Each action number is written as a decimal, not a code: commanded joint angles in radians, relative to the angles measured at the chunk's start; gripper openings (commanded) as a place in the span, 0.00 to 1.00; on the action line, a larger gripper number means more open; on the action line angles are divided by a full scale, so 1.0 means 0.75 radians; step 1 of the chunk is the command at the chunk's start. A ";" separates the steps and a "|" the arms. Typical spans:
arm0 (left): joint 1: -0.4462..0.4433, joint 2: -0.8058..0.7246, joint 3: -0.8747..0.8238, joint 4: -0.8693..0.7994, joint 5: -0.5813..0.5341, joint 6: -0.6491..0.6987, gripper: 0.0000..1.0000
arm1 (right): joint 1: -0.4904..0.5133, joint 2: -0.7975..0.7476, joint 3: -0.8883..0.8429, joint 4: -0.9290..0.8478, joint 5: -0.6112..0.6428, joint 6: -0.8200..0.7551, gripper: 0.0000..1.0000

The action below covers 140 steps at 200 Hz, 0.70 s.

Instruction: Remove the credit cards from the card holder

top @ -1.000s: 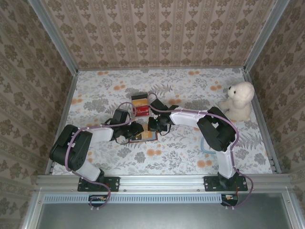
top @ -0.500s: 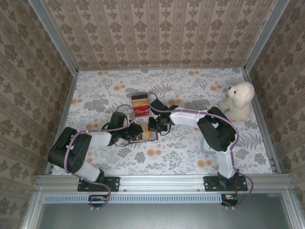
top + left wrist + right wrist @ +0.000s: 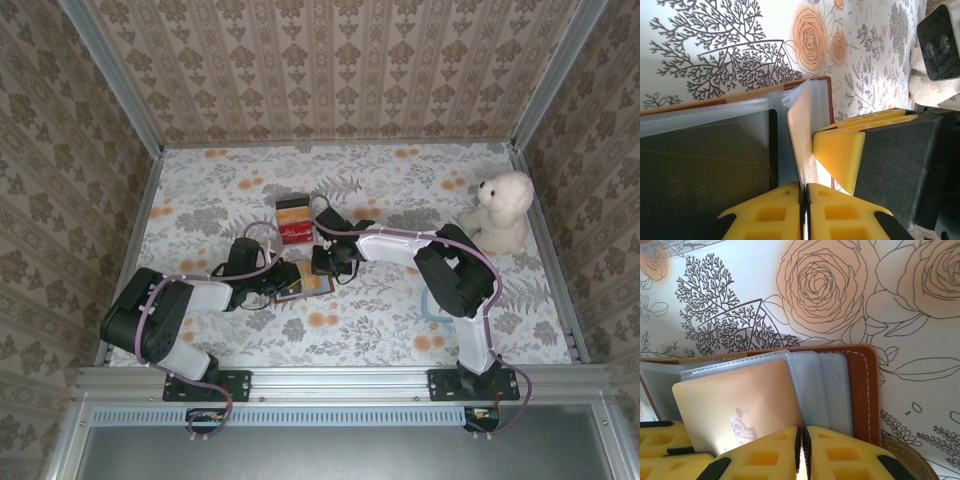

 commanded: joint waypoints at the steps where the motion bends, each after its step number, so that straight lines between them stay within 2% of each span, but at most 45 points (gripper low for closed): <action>1: -0.009 -0.041 0.001 0.138 0.109 0.000 0.11 | -0.001 0.070 -0.035 -0.143 0.100 -0.011 0.17; 90: 0.046 -0.022 -0.022 0.122 0.137 0.009 0.10 | -0.006 0.059 -0.055 -0.149 0.153 -0.003 0.16; 140: 0.090 -0.026 -0.027 0.017 0.147 0.041 0.08 | -0.011 0.055 -0.062 -0.149 0.160 -0.003 0.16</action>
